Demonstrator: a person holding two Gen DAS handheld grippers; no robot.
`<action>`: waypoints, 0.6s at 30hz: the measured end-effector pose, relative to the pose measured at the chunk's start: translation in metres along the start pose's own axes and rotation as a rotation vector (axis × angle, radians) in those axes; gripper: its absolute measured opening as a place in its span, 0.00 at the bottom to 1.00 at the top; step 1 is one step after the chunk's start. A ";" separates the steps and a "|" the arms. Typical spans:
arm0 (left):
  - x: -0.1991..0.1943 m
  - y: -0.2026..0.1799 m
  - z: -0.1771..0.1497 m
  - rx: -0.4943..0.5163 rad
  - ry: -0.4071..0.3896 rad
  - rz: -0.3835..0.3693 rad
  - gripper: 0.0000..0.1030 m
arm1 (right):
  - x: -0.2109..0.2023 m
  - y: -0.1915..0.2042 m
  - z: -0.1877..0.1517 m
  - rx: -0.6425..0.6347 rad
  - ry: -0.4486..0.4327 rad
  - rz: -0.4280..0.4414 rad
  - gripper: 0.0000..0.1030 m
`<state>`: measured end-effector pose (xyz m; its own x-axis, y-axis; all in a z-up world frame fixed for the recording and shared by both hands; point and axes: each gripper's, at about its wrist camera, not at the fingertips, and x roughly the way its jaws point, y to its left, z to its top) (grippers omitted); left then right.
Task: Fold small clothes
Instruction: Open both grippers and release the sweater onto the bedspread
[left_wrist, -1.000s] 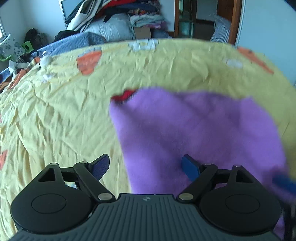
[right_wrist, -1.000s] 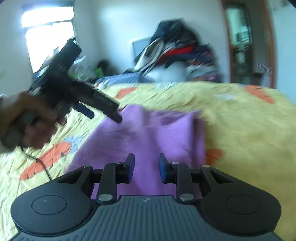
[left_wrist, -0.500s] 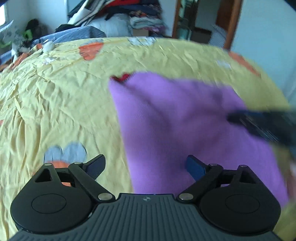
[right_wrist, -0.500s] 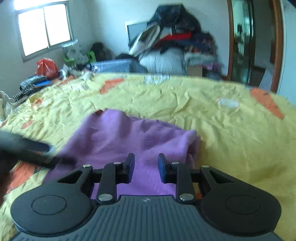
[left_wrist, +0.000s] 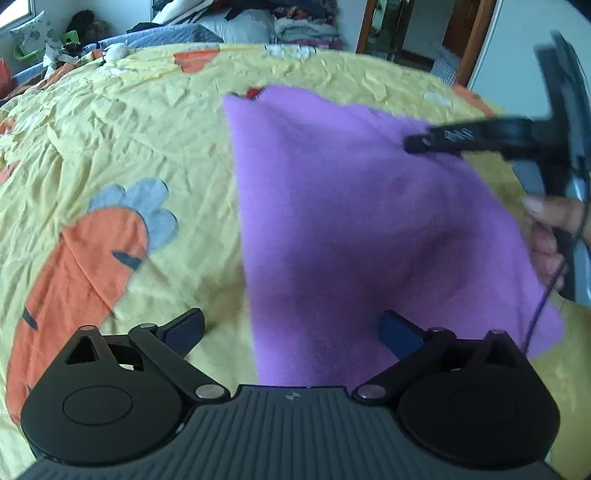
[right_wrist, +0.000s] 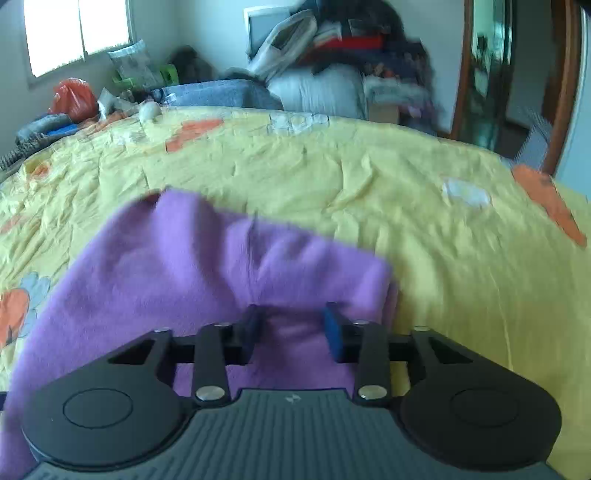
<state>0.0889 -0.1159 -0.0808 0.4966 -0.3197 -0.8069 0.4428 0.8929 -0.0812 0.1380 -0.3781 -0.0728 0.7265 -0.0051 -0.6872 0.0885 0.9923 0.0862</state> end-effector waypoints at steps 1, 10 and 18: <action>-0.001 0.009 0.005 -0.019 -0.013 -0.005 0.97 | -0.008 -0.005 0.001 0.010 0.001 -0.014 0.59; 0.036 0.094 0.048 -0.205 0.029 -0.413 0.99 | -0.061 -0.097 -0.063 0.267 0.105 0.356 0.82; 0.063 0.088 0.058 -0.373 0.155 -0.692 0.98 | -0.042 -0.110 -0.082 0.398 0.169 0.710 0.82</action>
<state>0.2023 -0.0756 -0.1055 0.0791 -0.8164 -0.5721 0.3196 0.5643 -0.7612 0.0420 -0.4766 -0.1120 0.5909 0.6561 -0.4695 -0.0952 0.6346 0.7670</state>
